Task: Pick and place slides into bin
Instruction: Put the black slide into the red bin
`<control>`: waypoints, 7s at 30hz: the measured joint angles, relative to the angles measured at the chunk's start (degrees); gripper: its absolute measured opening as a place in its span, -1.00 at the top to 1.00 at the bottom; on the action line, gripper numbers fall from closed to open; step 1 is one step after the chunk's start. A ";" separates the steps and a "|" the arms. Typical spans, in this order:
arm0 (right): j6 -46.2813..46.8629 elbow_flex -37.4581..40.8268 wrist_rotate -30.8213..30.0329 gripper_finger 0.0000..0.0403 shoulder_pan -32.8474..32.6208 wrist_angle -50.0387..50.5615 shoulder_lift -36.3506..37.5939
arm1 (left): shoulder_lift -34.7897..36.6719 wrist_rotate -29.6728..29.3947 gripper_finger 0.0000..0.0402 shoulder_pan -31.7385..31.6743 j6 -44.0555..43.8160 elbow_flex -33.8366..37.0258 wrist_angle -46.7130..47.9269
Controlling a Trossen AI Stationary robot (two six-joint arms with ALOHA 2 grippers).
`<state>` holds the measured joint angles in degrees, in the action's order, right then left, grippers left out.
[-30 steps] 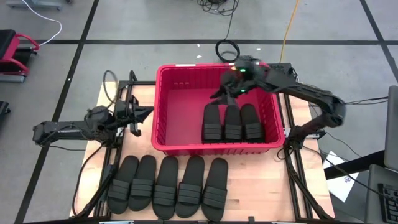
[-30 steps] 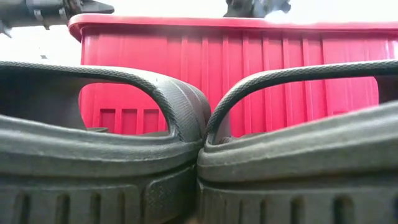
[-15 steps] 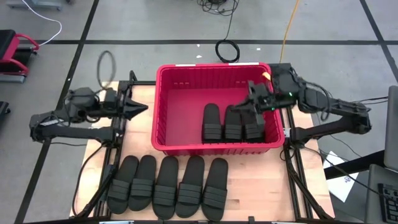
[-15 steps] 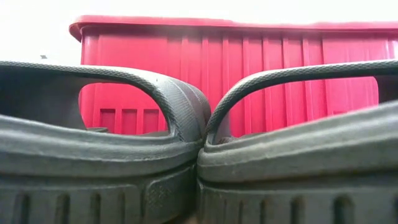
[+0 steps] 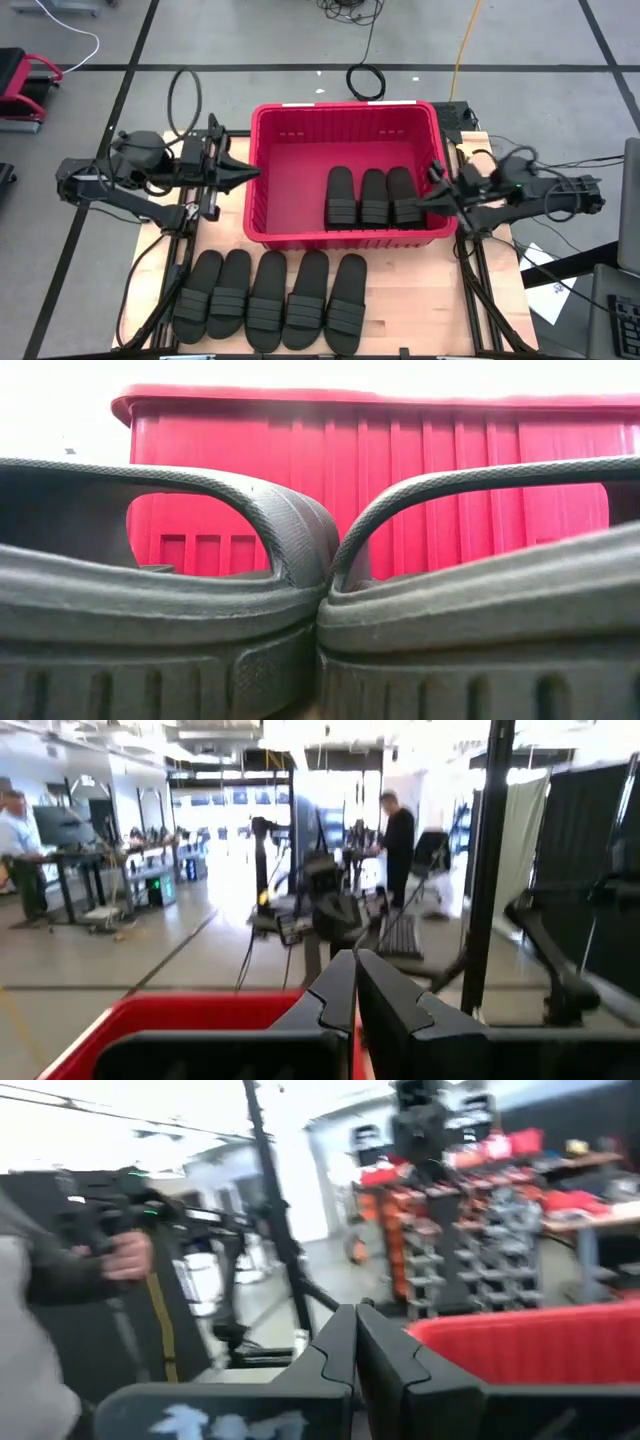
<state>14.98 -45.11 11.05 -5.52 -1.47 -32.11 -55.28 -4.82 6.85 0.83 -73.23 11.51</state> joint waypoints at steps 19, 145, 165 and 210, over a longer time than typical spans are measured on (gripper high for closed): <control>2.55 5.73 -1.02 1.00 -2.45 9.48 18.12 | -19.07 8.73 0.89 7.53 -8.67 -2.10 -12.81; 5.82 5.69 4.11 1.00 -2.47 16.11 17.81 | -25.02 14.62 0.98 0.34 -8.84 -14.58 6.38; 1.77 5.69 -18.31 1.00 -2.43 15.93 17.78 | -32.04 31.99 0.99 -30.20 26.78 -27.69 58.05; 0.64 5.69 -22.76 1.00 -2.43 15.93 17.81 | -60.00 63.04 1.00 -32.04 44.11 -26.27 61.92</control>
<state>15.62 -39.42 -11.71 -7.95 14.46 -14.31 -115.28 58.22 -25.19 44.95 -99.50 73.43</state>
